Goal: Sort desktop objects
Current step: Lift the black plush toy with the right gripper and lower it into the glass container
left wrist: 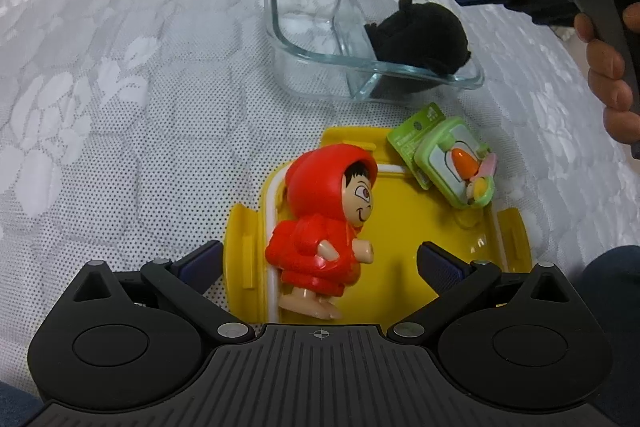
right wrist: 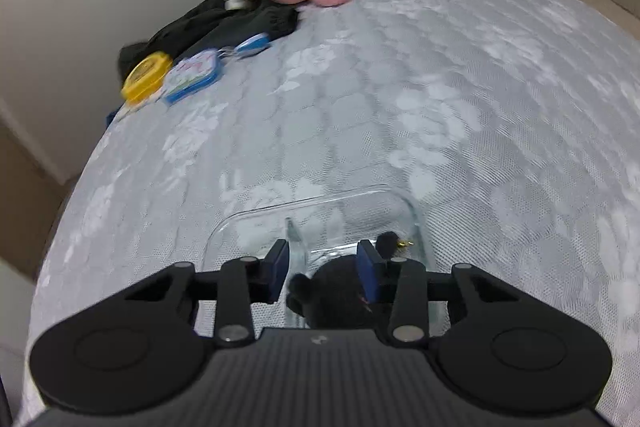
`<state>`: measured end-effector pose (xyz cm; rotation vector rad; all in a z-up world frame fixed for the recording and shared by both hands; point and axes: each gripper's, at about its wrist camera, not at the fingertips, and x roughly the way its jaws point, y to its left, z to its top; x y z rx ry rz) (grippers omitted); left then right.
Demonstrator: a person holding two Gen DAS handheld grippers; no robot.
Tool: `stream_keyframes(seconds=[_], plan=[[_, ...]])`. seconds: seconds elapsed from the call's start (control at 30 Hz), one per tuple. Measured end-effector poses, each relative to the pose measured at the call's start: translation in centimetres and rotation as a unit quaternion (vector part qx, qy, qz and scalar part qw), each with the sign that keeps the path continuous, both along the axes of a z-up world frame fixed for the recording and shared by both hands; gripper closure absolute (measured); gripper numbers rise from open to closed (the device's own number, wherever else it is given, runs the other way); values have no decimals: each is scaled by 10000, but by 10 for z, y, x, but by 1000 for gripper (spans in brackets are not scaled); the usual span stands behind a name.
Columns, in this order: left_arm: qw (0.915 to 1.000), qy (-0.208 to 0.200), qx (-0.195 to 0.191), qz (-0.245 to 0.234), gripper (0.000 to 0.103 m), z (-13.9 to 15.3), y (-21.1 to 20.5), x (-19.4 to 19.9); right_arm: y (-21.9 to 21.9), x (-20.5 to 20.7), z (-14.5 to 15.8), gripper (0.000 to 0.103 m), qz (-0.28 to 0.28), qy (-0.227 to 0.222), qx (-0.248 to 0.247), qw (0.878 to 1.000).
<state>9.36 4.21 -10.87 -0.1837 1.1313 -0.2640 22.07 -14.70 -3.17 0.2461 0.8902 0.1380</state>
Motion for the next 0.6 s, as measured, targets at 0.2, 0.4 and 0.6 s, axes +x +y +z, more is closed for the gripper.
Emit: stream_keyframes(seconds=[0.2, 0.4, 0.6], plan=[[10000, 88, -26, 8, 0, -3, 0, 2, 35, 9, -13, 29, 931, 304, -1620, 9819], [9999, 162, -57, -11, 0, -6, 0, 6, 36, 16, -46, 38, 939, 879, -1568, 9792], [9998, 184, -79, -6, 0, -7, 1, 6, 37, 13, -23, 44, 857, 523, -1302, 9864]])
